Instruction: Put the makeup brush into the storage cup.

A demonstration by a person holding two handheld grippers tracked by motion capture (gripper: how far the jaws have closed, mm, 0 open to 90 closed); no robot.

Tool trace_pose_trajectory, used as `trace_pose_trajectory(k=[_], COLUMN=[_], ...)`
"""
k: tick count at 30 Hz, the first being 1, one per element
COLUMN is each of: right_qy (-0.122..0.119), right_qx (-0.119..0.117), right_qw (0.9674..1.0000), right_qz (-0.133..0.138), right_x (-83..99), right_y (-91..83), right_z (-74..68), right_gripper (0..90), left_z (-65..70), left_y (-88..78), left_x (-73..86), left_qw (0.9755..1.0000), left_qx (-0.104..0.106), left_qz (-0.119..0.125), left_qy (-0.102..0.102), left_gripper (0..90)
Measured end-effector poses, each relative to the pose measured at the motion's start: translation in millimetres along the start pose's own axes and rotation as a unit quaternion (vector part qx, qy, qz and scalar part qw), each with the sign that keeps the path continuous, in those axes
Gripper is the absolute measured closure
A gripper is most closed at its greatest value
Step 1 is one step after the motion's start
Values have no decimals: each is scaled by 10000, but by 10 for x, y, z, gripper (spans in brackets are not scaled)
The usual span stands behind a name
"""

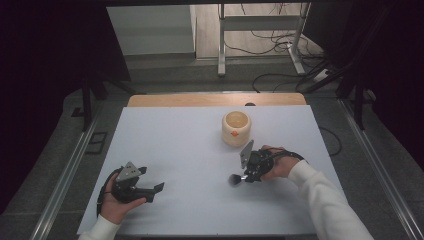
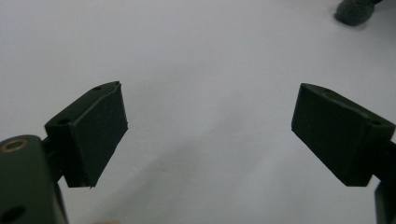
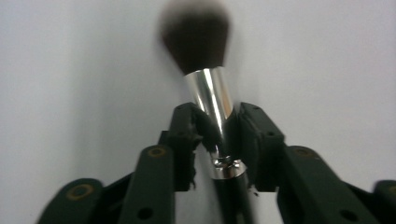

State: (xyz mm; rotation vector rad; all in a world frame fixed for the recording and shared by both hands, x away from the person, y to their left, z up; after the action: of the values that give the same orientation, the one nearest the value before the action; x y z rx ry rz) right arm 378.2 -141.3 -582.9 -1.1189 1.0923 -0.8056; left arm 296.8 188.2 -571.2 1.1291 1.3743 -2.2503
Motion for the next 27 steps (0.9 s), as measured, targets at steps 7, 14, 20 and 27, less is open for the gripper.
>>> trace_pose_trajectory(k=[7, 14, 20, 27], right_qy=[60, 247, 484, 873], right_qx=[27, 130, 410, 872], right_qw=[10000, 9996, 9973, 9876], right_qz=[-67, 108, 361, 971], right_x=[-7, -36, -70, -151], right_y=[-6, -98, -289, -551], right_z=[-8, 31, 74, 151], right_gripper=[715, 717, 717, 716], left_z=[-5, -14, -10, -10], left_y=[1, 5, 9, 7], left_x=[-4, -3, -1, -4], left_qw=[10000, 10000, 10000, 10000], left_qx=[-7, -5, -1, -2], left_qz=[10, 3, -3, 7], left_qy=[-1, -19, -19, -19], left_gripper=[111, 110, 110, 110])
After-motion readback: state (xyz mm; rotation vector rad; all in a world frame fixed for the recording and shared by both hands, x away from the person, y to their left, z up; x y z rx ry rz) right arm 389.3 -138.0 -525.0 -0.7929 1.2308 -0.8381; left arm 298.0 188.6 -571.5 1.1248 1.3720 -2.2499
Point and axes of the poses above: each handheld gripper's, and its own axes: y roughly forward along the jaws, x roughly out of its underside, z roughly to its right, the point moved 9 cm from there along y, roughly forward along the jaws, and after that the axes turned 11 degrees about -y, right-handed, at the moved point
